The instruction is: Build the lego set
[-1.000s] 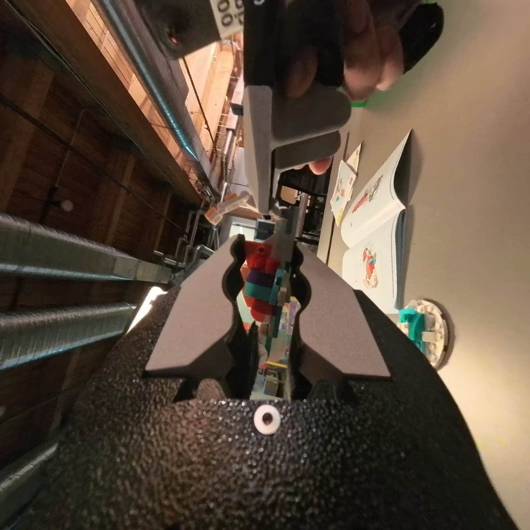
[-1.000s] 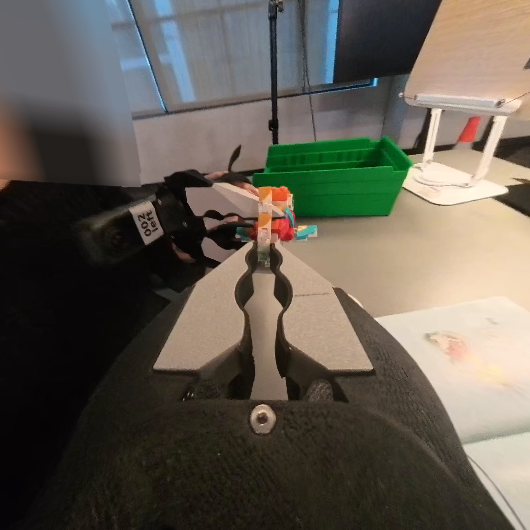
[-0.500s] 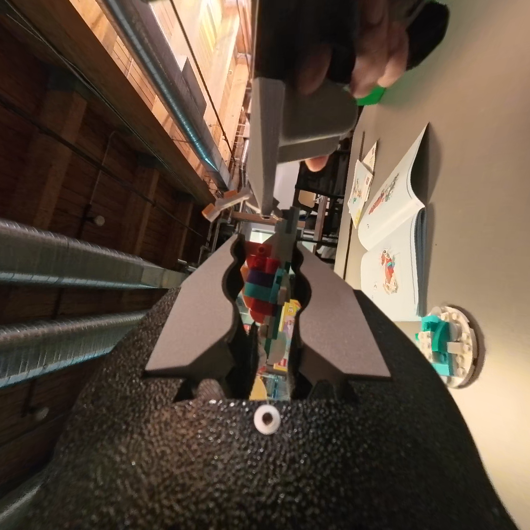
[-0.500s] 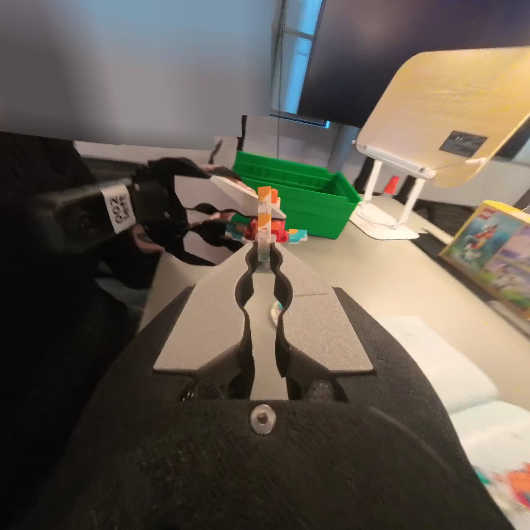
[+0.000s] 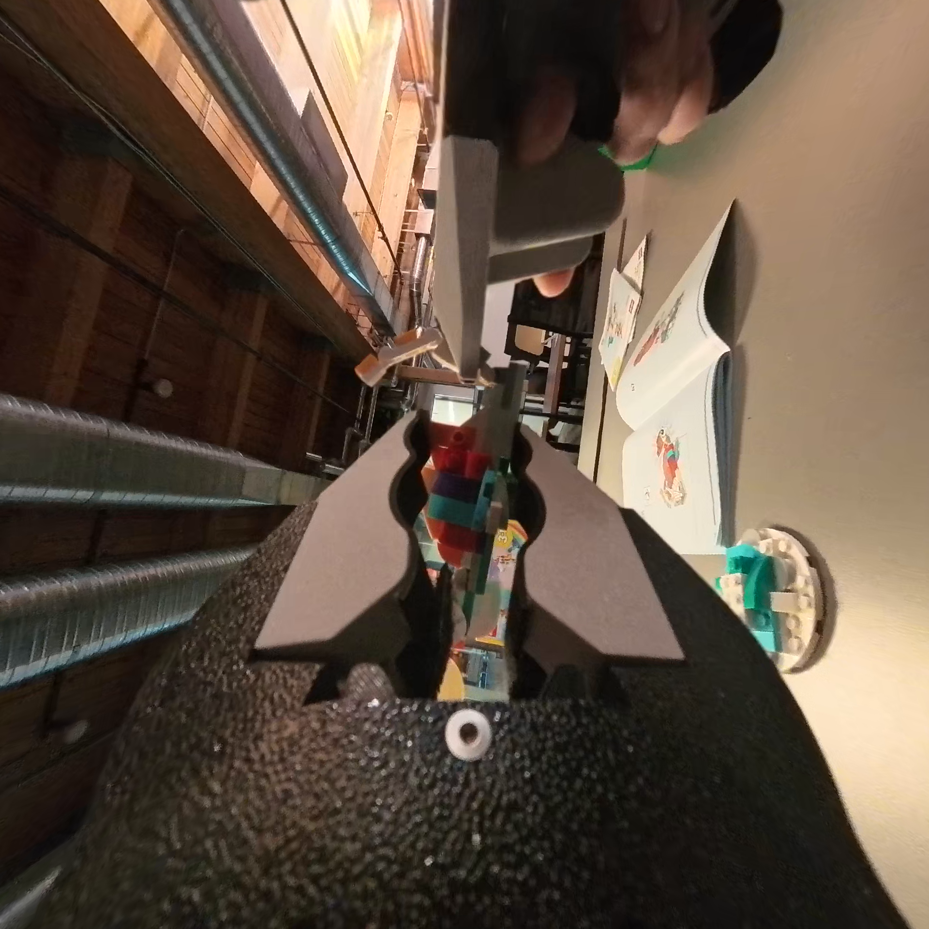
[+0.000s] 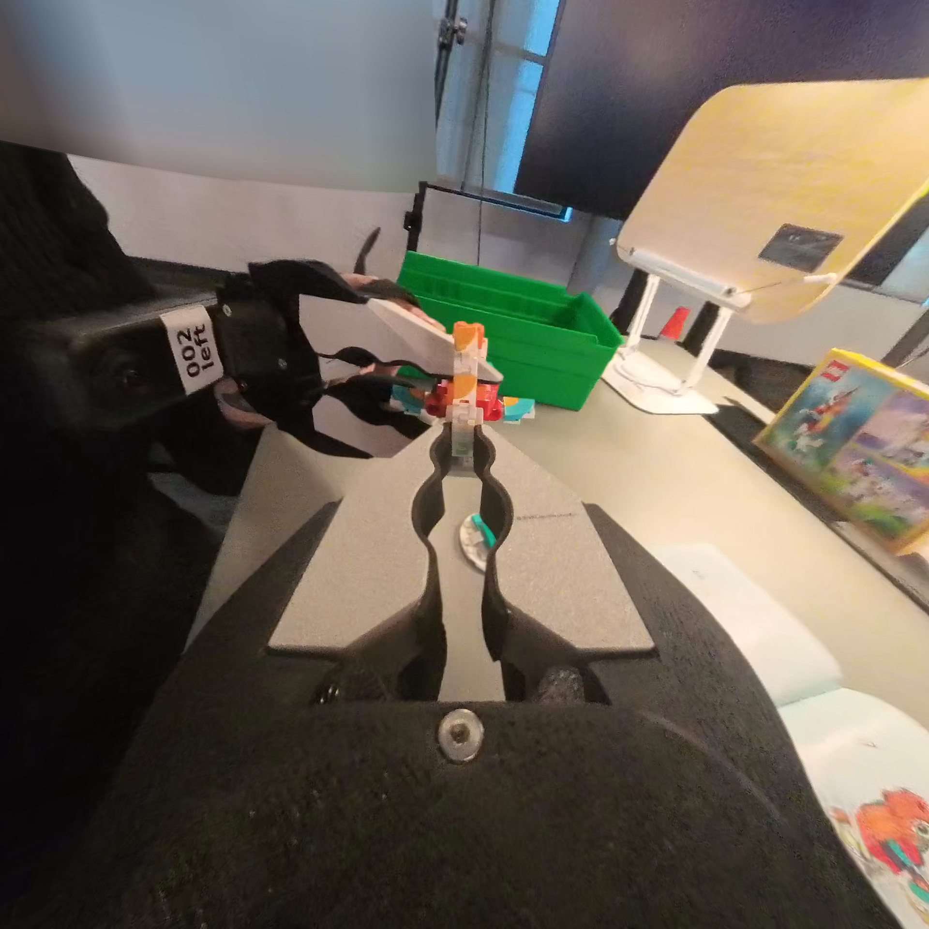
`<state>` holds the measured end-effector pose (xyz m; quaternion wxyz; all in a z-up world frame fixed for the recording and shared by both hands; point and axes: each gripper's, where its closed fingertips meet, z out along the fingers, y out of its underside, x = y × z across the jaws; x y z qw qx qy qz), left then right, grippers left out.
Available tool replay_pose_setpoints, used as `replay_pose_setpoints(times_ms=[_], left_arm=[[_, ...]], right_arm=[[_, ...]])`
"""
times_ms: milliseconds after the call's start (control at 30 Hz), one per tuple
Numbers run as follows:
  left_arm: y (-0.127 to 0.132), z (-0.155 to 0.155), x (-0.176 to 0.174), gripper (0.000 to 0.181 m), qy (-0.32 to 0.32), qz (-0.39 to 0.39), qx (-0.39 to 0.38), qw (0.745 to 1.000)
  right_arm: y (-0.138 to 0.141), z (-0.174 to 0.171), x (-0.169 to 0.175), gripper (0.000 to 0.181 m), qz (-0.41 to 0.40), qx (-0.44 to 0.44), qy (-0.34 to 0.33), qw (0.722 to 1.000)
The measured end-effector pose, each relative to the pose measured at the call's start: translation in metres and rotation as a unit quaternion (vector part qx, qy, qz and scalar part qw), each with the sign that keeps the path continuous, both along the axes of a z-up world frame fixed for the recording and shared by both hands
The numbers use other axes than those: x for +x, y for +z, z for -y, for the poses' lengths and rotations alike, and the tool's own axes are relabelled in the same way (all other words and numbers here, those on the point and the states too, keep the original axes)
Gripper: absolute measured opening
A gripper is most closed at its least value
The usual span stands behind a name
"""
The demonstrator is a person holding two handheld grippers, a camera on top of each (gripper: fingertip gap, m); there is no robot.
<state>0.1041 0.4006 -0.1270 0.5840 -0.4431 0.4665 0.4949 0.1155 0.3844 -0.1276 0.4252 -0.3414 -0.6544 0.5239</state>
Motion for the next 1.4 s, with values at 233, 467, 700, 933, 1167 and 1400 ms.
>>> replay_pose_setpoints(times_ms=[233,467,700,933,1167,1400], left_arm=[[-0.007,-0.004,0.003,0.029,-0.011,0.022,-0.022,0.999],[-0.06,-0.028,-0.012,0.029,-0.015,0.128,-0.189,0.973],[-0.088,-0.039,-0.028,0.029,-0.017,0.222,-0.259,0.94],[-0.095,-0.039,-0.026,0.029,-0.033,0.187,-0.229,0.955],[-0.102,-0.043,-0.021,0.029,-0.028,0.154,-0.202,0.967],[-0.103,-0.046,-0.025,0.029,-0.015,0.154,-0.197,0.968]], right_arm=[[-0.004,-0.006,0.003,0.006,0.005,-0.134,0.028,0.991],[-0.049,-0.033,-0.014,0.006,0.105,-0.33,0.013,0.938],[-0.073,-0.045,-0.031,0.006,0.173,-0.371,0.011,0.912],[-0.082,-0.045,-0.031,0.006,0.22,-0.341,0.055,0.912],[-0.09,-0.049,-0.024,0.006,0.233,-0.315,0.032,0.919],[-0.09,-0.053,-0.022,0.006,0.227,-0.312,0.023,0.922]])
